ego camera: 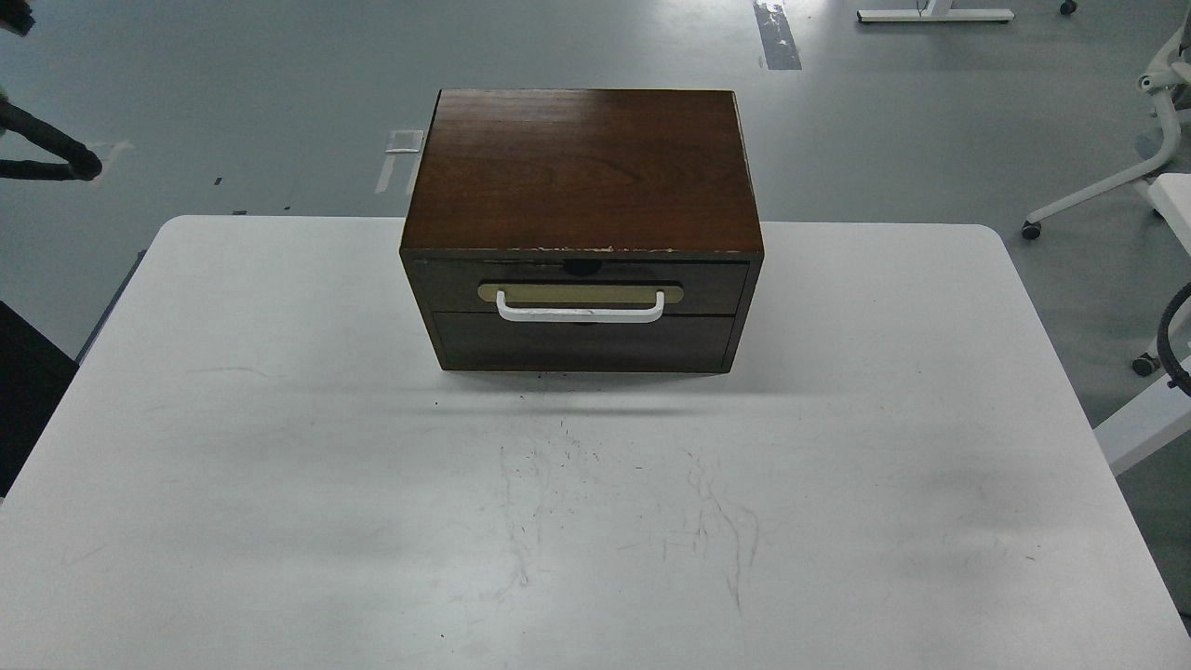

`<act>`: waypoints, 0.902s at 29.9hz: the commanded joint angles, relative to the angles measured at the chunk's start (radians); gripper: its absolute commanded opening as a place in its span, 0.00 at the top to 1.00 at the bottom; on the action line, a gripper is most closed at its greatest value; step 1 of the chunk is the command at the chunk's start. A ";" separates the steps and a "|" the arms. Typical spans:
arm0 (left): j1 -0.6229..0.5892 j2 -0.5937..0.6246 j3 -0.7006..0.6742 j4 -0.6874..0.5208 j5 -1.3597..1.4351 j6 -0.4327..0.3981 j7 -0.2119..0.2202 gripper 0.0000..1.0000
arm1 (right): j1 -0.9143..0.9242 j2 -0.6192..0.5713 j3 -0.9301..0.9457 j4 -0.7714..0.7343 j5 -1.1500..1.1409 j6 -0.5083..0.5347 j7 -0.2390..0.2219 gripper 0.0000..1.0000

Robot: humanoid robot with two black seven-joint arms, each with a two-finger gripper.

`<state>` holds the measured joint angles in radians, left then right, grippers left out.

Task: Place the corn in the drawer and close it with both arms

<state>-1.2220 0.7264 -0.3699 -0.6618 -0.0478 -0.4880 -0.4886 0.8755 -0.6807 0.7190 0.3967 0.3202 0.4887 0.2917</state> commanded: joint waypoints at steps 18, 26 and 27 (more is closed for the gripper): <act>0.257 -0.122 -0.211 0.346 -0.310 -0.001 0.142 0.05 | 0.013 0.116 0.054 -0.009 0.005 0.000 0.001 0.00; 0.315 -0.117 -0.196 0.352 -0.294 -0.001 0.145 0.03 | 0.007 0.116 0.045 -0.012 0.003 0.000 0.001 0.00; 0.317 -0.116 -0.193 0.352 -0.288 -0.001 0.145 0.03 | 0.004 0.116 0.042 -0.012 0.003 0.000 0.001 0.00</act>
<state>-0.9125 0.6089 -0.5738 -0.3103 -0.3480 -0.4888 -0.3451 0.8827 -0.5646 0.7685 0.3865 0.3247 0.4887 0.2931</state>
